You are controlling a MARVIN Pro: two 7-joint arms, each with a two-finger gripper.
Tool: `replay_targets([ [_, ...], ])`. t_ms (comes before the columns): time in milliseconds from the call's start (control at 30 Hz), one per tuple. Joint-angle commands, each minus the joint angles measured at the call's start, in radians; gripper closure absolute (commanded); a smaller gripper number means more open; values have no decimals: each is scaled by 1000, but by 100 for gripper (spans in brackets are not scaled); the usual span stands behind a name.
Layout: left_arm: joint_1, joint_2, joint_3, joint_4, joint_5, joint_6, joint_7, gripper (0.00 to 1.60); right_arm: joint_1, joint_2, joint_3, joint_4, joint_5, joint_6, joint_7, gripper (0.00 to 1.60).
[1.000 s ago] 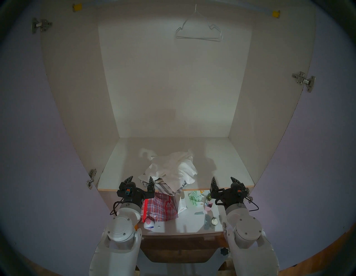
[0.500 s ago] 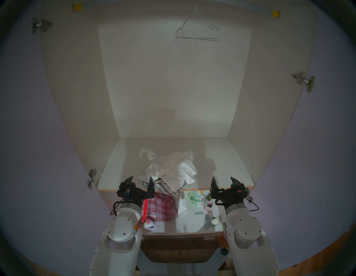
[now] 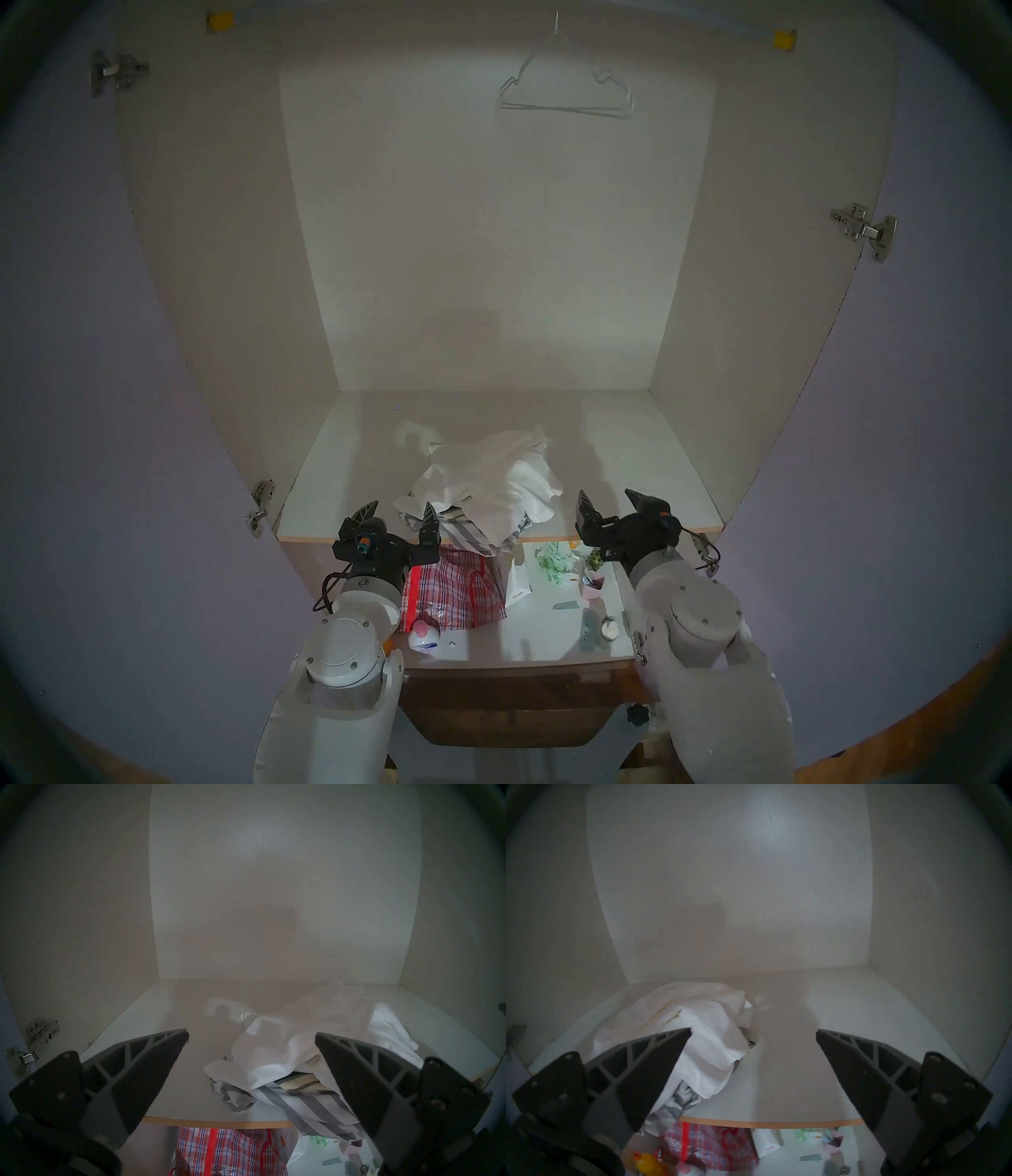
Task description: Sort tops into two piles: light colors and dark colors
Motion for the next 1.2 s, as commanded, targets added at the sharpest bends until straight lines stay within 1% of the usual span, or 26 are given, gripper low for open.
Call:
replay_targets([
  [0, -6, 0, 3, -25, -2, -5, -4, 0, 65, -5, -6, 29, 75, 62, 84, 0],
  [67, -6, 0, 3, -25, -2, -5, -4, 0, 99, -10, -8, 56, 97, 98, 100, 0],
  [100, -6, 0, 3, -25, -2, -5, -4, 0, 124, -8, -11, 77, 110, 115, 122, 0],
  [133, -6, 0, 3, -25, -2, -5, -4, 0, 124, -8, -11, 77, 110, 115, 122, 0],
  [167, -6, 0, 3, -25, -2, -5, -4, 0, 139, -8, -20, 90, 101, 114, 122, 0],
  [200, -6, 0, 3, -25, -2, -5, -4, 0, 156, -8, -27, 104, 105, 129, 130, 0],
  [233, -6, 0, 3, -25, -2, -5, -4, 0, 182, -8, -37, 127, 116, 166, 143, 0],
  [300, -6, 0, 3, -25, -2, -5, -4, 0, 227, -17, -62, 183, 107, 170, 145, 0],
  [333, -6, 0, 3, -25, -2, -5, -4, 0, 227, -17, -62, 183, 107, 170, 145, 0],
  [367, -6, 0, 3, -25, -2, -5, -4, 0, 246, -21, -70, 205, 107, 187, 145, 0],
  [400, -6, 0, 3, -25, -2, -5, -3, 0, 264, -28, -72, 227, 121, 210, 149, 0],
  [467, -6, 0, 3, -25, -2, -5, -3, 0, 312, -26, -91, 283, 129, 245, 171, 0],
  [600, -6, 0, 3, -24, -1, -6, -3, 0, 373, -51, -116, 374, 119, 227, 164, 0],
  [667, -6, 0, 3, -24, -1, -6, -3, 0, 400, -61, -126, 410, 108, 223, 148, 0],
  [733, -6, 0, 3, -24, -1, -6, -3, 0, 438, -73, -135, 474, 94, 193, 126, 0],
  [900, -6, 1, 3, -24, -2, -6, -3, 0, 537, -102, -150, 643, 80, 140, 108, 0],
  [967, -6, 0, 3, -24, -2, -6, -3, 0, 581, -101, -172, 714, 67, 119, 125, 0],
  [1033, -6, 0, 3, -24, -1, -6, -3, 0, 608, -111, -185, 772, 50, 87, 102, 0],
  [1100, -6, 1, 3, -24, -2, -6, -3, 0, 636, -116, -194, 833, 55, 51, 108, 0],
  [1133, -6, 1, 3, -24, -2, -6, -3, 0, 640, -115, -197, 844, 55, 18, 113, 18],
  [1167, -6, 1, 3, -24, -2, -6, -3, 0, 640, -115, -197, 844, 55, 18, 113, 18],
])
